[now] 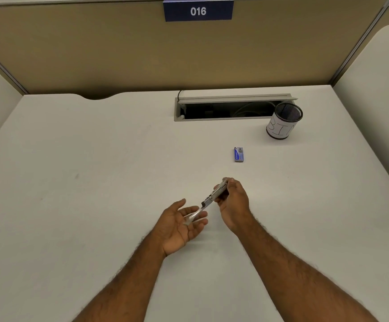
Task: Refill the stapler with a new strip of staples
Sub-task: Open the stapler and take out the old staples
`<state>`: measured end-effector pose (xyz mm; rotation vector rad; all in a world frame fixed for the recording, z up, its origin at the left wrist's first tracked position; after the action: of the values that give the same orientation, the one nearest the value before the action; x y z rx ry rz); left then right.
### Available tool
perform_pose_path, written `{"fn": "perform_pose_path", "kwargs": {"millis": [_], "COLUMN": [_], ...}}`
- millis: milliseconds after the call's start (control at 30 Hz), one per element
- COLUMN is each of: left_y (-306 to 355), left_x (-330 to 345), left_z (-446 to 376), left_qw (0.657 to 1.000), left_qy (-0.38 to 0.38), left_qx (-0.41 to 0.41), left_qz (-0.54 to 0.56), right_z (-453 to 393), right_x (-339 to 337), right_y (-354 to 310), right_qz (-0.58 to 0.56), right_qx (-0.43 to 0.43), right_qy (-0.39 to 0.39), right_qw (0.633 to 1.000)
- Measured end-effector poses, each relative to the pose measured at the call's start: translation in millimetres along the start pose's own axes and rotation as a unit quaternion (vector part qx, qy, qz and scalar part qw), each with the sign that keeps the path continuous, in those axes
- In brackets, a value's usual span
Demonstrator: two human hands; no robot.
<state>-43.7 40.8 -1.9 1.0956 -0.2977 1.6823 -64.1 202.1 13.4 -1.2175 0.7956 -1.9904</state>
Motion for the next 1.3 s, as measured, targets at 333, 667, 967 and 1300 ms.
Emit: {"fn": "perform_pose_path", "kwargs": {"millis": [333,667,967,1300], "left_y": [-9,-5,-6,-10], "left_x": [34,31,27,19], "left_z": [-13,-18,-14,-10], "left_qw": [0.995,0.995,0.987,0.963], "left_qy": [0.0,0.045,0.064,0.093], "left_qx": [0.002,0.084,0.126,0.134], "left_qz": [-0.105,-0.021,-0.076,-0.215], "right_z": [10,9,17,16], "right_x": [17,17,31,26], "right_y": [14,10,8,11], "right_qz": [0.053,0.32,0.508,0.476], "right_qx": [0.144,0.079,-0.066,-0.004], "right_qy": [-0.177,-0.052,-0.035,-0.029], "right_qw": [0.972,0.943,0.858,0.879]}}
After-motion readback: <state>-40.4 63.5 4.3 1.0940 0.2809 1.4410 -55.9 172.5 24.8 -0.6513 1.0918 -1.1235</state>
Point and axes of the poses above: each hand's wrist, its own z-axis away from the middle knuckle, its own x-axis out of the palm, y = z × x, the point moved 4 cm from there along -z, towards the middle knuckle, and after that the axes turned 15 degrees about -y, right-handed, at the moved point
